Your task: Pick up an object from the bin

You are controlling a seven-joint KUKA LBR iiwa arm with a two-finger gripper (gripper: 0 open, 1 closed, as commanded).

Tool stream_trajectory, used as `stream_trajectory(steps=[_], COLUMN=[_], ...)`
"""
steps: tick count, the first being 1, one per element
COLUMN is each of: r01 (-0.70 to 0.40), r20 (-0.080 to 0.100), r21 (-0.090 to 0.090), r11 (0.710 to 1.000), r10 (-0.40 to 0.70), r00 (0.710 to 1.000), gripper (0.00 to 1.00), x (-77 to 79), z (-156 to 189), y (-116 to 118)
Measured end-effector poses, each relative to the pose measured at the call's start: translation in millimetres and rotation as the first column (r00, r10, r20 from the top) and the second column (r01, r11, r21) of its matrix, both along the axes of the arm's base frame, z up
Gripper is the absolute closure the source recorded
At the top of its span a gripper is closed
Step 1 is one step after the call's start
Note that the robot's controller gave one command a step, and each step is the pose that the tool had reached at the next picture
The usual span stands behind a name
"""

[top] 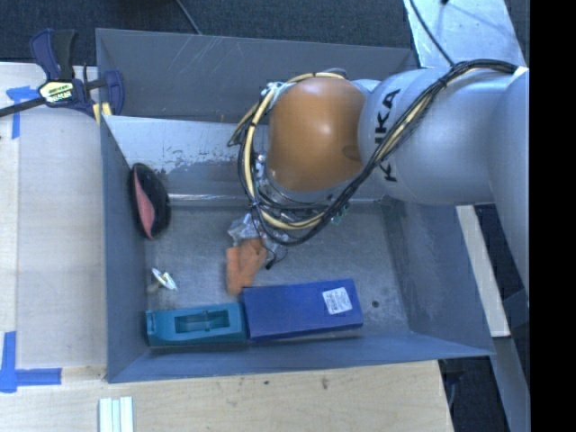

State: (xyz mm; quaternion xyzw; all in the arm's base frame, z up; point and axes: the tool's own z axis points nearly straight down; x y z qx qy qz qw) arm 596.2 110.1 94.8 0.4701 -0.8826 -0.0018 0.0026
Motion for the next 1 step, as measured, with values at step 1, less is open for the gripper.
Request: stream_trajectory(steps=[1], r01=[0.001], r20=[0.011], r21=[0.001], r11=[1.0], r10=[-0.001], r00=[1.0], gripper=[1.0], x=[3.2], z=[15.3], y=[0.4])
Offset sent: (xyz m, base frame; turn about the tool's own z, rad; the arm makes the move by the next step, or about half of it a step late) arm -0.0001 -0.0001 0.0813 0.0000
